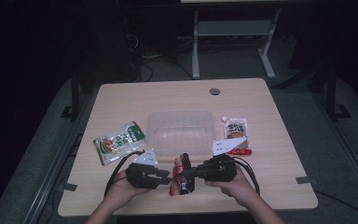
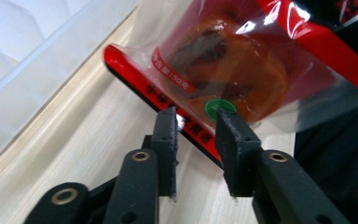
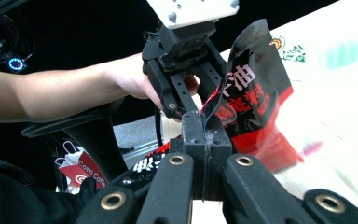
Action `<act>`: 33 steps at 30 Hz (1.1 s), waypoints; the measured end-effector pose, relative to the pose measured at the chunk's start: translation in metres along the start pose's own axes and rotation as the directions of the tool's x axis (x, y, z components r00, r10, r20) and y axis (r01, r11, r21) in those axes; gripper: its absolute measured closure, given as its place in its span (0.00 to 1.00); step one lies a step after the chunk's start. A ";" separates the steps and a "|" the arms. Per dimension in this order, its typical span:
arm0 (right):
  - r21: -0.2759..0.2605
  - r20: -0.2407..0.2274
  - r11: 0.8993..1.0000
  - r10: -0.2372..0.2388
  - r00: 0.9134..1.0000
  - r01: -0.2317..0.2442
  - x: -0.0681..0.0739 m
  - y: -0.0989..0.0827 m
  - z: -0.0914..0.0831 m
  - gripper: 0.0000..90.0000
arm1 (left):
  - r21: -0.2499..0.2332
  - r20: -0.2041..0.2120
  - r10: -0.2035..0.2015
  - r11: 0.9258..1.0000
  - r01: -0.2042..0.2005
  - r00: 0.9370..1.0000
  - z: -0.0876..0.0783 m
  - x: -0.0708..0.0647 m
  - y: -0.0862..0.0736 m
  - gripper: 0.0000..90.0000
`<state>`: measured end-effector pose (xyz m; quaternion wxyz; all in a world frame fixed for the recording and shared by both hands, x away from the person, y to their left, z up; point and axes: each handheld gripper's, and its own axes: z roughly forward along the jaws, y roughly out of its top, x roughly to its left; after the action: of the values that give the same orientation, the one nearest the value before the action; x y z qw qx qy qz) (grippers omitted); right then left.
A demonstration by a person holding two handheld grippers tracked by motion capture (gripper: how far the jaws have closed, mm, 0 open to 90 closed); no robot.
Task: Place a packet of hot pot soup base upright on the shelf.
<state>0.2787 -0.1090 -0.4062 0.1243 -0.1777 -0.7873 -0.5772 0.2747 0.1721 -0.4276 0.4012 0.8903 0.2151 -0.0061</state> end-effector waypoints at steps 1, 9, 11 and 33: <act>-0.002 0.000 1.000 0.002 1.000 -0.002 0.000 0.000 -0.001 1.00 | 0.001 0.001 0.001 1.000 -0.001 1.000 -0.003 0.001 -0.001 0.73; -0.027 0.008 1.000 -0.004 1.000 0.004 0.004 0.004 -0.008 1.00 | 0.010 0.005 -0.016 1.000 0.016 1.000 -0.016 0.000 -0.007 0.58; -0.027 0.014 1.000 -0.006 1.000 0.006 0.005 0.006 -0.010 1.00 | 0.021 0.000 -0.010 1.000 0.010 1.000 -0.018 -0.001 -0.012 0.57; -0.125 0.173 0.991 -0.019 0.985 0.041 -0.011 0.038 -0.065 1.00 | 0.026 -0.013 -0.070 0.997 0.071 0.997 -0.029 0.008 -0.037 0.51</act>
<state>0.3045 -0.1621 -0.3577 0.0355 -0.2224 -0.7589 -0.6111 0.2624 0.2179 -0.4360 0.3874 0.8875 0.2488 -0.0178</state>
